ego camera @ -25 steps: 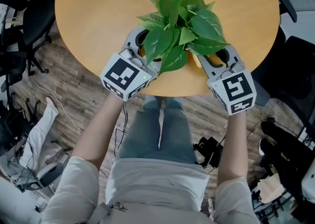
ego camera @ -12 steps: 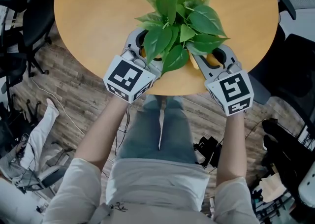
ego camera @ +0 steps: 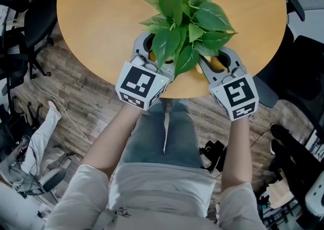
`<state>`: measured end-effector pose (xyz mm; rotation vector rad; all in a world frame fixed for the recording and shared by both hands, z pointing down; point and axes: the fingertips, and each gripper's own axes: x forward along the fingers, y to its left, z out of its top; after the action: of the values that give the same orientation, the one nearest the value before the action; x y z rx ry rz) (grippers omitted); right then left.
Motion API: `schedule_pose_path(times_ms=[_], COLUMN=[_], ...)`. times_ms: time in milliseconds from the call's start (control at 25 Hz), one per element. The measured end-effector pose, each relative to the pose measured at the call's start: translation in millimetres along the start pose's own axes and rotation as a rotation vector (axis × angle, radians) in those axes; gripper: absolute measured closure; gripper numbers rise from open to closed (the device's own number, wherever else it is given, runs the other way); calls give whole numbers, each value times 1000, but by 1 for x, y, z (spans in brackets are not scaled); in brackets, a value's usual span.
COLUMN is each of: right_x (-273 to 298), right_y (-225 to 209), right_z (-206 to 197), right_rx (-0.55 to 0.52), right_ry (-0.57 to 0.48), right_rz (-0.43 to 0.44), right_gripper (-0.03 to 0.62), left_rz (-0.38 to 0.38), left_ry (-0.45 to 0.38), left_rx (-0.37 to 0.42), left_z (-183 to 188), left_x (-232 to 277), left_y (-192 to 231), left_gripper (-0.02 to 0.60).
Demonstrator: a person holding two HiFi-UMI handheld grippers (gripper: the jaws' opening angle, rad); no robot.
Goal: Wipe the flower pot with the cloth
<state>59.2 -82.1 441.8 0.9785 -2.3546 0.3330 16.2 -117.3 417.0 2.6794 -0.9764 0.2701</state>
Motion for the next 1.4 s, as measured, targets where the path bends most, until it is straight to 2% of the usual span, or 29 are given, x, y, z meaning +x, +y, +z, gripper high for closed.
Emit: schedule_pose_path(times_ms=[480,920,1120,1400], right_x=[4,3,-2,-3], right_y=[11,16,12,10], right_z=[-2,-3,-6,-8], right_rx=[13,10,16,23], right_ry=[-6,-10,-9,-11], right_rz=[26,44,46,44], right_gripper=[494,494,494,494], left_rz=[133,201,137,-58], left_ry=[-10,-12,-13,-6], left_rx=[-47,-69,-55,35], left_z=[-2,-2,-2,-13], left_x=[3,4,1,-7], left_y=[-1,-4,-5,3], left_gripper=[181,181,181,179])
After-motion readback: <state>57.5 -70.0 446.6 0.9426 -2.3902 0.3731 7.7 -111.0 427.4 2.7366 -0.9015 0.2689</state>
